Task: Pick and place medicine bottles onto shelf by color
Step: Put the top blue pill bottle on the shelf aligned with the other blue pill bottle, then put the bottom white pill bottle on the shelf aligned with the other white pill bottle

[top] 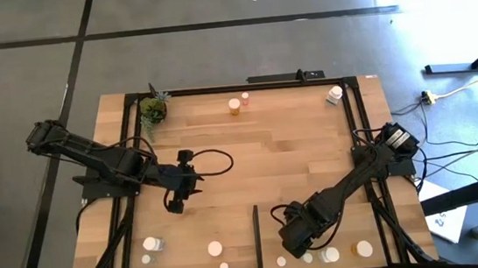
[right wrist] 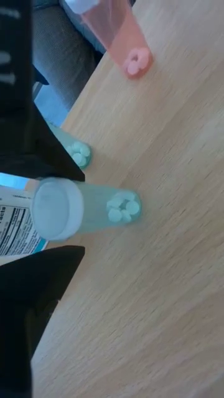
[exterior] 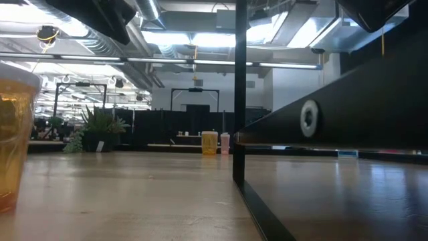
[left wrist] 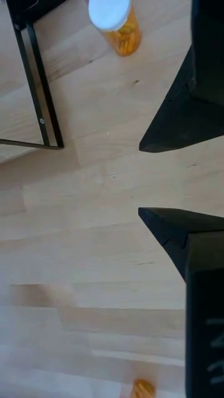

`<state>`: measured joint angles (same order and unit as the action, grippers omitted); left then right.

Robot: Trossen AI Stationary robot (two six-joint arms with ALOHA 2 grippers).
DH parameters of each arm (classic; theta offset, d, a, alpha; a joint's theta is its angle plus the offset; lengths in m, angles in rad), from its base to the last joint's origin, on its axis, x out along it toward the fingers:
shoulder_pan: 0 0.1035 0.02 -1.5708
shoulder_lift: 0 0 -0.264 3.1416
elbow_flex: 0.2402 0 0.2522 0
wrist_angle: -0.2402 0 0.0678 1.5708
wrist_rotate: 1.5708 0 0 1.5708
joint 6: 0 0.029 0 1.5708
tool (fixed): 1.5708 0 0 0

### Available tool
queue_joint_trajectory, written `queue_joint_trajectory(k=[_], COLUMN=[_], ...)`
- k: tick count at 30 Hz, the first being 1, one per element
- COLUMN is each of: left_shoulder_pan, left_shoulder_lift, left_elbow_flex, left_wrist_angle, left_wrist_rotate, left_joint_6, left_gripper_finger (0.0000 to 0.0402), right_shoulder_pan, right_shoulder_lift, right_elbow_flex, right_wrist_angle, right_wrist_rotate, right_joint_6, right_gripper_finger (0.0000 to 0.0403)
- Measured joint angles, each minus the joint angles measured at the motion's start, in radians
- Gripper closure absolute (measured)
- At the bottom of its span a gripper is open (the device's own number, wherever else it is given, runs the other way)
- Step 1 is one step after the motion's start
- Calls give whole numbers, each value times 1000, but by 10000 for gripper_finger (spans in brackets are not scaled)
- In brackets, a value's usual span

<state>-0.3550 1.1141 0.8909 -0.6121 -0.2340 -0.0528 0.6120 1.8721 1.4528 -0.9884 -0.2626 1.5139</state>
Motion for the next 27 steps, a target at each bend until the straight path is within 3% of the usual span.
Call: queue_joint_trajectory(k=[13, 27], left_shoulder_pan=[0, 0], left_shoulder_lift=[0, 0], left_elbow_flex=[0, 0], left_wrist_angle=[0, 0], left_wrist_rotate=[0, 0], left_joint_6=[0, 0], left_gripper_finger=[253, 253], right_shoulder_pan=[-1, -1], right_shoulder_lift=[-2, -3], right_elbow_flex=[10, 182], right_wrist_angle=[-22, -189], right_wrist_rotate=[-45, 7], right_joint_6=[-20, -55], right_gripper_finger=[215, 215])
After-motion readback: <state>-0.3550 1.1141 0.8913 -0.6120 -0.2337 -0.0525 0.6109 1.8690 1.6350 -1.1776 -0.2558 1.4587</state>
